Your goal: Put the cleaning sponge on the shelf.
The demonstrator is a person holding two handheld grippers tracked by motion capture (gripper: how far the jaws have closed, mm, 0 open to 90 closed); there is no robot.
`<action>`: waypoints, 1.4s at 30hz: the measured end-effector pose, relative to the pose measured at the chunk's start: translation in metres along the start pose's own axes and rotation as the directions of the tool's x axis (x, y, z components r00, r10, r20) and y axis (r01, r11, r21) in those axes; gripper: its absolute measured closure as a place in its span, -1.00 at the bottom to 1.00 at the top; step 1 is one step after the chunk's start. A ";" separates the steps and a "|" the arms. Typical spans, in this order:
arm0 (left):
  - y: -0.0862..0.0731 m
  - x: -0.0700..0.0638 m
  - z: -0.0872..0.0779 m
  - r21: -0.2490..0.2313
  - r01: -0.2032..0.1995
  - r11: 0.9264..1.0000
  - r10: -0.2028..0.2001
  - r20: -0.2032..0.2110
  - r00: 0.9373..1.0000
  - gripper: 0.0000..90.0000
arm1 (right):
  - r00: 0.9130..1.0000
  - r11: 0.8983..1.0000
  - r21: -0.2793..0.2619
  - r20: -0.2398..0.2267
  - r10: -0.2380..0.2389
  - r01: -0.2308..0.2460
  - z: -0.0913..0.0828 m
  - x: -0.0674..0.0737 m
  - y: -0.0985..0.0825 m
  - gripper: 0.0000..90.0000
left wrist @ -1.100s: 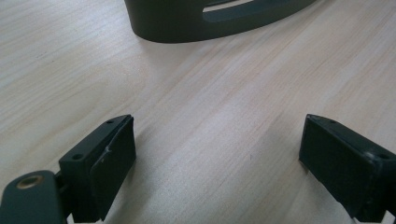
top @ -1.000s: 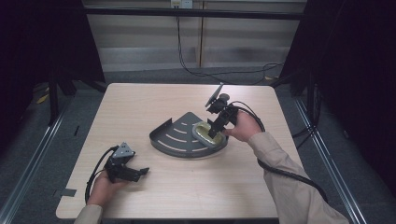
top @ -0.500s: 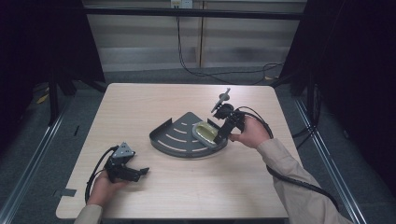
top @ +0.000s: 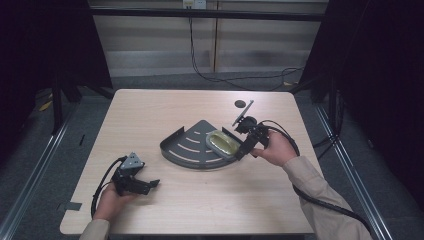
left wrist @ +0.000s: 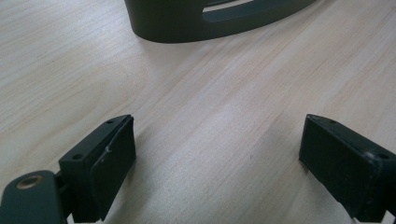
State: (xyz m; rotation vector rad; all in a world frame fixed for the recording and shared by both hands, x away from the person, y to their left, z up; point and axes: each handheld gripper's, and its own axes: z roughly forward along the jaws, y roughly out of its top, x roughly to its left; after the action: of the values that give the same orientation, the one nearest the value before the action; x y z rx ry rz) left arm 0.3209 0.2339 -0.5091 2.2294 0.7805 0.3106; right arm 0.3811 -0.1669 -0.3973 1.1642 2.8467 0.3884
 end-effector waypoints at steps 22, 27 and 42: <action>0.000 0.000 0.000 0.001 -0.001 1.000 0.001 0.001 1.000 -0.77 | 0.999 1.000 0.004 0.010 -0.030 0.030 0.003 0.004 -0.028 -0.66; 0.000 0.000 0.000 0.000 0.000 1.000 0.000 0.000 1.000 -0.77 | 1.000 1.000 0.005 0.007 -0.023 0.023 0.004 0.001 -0.037 -0.66; 0.000 0.000 0.000 0.000 0.000 1.000 0.000 0.000 1.000 -0.77 | 1.000 1.000 0.009 -0.004 -0.006 0.006 0.009 -0.002 -0.060 -0.66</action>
State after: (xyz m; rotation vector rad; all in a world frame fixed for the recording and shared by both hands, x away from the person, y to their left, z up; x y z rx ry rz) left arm 0.3209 0.2339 -0.5091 2.2296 0.7800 0.3105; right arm 0.3423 -0.2077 -0.4207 1.1570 2.8578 0.3781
